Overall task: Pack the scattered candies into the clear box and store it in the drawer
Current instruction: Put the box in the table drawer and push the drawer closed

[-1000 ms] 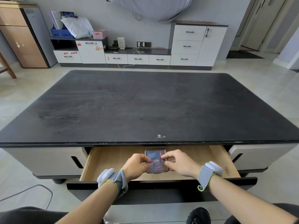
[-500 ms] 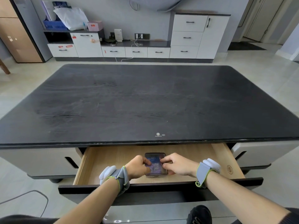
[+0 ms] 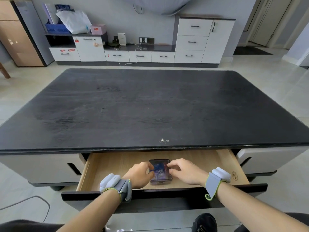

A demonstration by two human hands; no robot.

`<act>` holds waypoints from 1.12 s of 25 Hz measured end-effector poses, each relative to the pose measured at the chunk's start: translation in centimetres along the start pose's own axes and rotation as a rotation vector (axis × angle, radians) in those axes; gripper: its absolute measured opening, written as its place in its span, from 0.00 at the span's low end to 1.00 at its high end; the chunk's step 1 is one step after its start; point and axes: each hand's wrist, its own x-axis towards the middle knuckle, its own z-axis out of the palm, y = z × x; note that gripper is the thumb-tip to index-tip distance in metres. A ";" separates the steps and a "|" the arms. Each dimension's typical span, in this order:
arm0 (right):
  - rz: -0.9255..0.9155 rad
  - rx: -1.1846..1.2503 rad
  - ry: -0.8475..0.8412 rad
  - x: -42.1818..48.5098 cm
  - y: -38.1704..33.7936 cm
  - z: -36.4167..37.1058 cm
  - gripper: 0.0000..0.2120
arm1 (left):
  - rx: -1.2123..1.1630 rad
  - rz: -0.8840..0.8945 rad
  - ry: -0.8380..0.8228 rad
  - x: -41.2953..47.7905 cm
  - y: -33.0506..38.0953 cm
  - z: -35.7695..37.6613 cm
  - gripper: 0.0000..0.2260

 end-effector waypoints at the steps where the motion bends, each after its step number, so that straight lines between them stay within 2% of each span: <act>1: -0.014 -0.045 0.048 -0.6 -0.2 -0.1 0.18 | 0.064 0.028 0.044 -0.9 0.4 -0.2 0.17; 5: -0.115 -0.088 0.227 -4.8 -1.9 -0.8 0.20 | 0.211 0.189 0.256 -5.5 2.7 -1.6 0.17; 9: -0.225 -0.203 0.260 -9.7 -3.7 0.1 0.24 | 0.341 0.318 0.380 -10.4 4.5 -1.5 0.21; 13: -0.181 -0.366 0.064 -12.6 -5.2 2.4 0.32 | 0.447 0.335 0.325 -13.2 5.1 1.2 0.30; 15: -0.179 -0.411 -0.012 -13.9 -5.8 3.9 0.35 | 0.527 0.375 0.322 -14.5 5.4 3.2 0.26; 16: -0.207 -0.444 0.064 -14.2 -5.8 5.0 0.34 | 0.574 0.406 0.345 -14.8 5.3 3.9 0.24; 17: -0.234 -0.465 0.192 -14.4 -5.5 5.9 0.31 | 0.576 0.344 0.250 -15.6 5.1 4.2 0.29; 18: -0.209 -0.485 0.263 -14.6 -5.7 6.5 0.29 | 0.640 0.341 0.295 -16.0 4.1 5.4 0.34; 19: -0.172 -0.456 0.236 -14.7 -5.9 7.2 0.29 | 0.649 0.346 0.430 -15.7 3.5 6.6 0.33; 20: -0.131 -0.427 0.110 -14.8 -6.1 7.7 0.30 | 0.688 0.334 0.483 -15.6 3.2 7.6 0.27; 22: -0.094 -0.432 -0.087 -14.7 -6.0 7.8 0.33 | 0.700 0.343 0.427 -15.5 2.9 8.3 0.20; 25: -0.090 -0.445 -0.147 -14.3 -6.0 7.7 0.37 | 0.729 0.241 0.366 -14.8 2.2 8.5 0.28; 28: -0.060 -0.417 -0.148 -14.0 -6.0 7.9 0.35 | 0.705 0.264 0.470 -13.9 2.1 8.3 0.39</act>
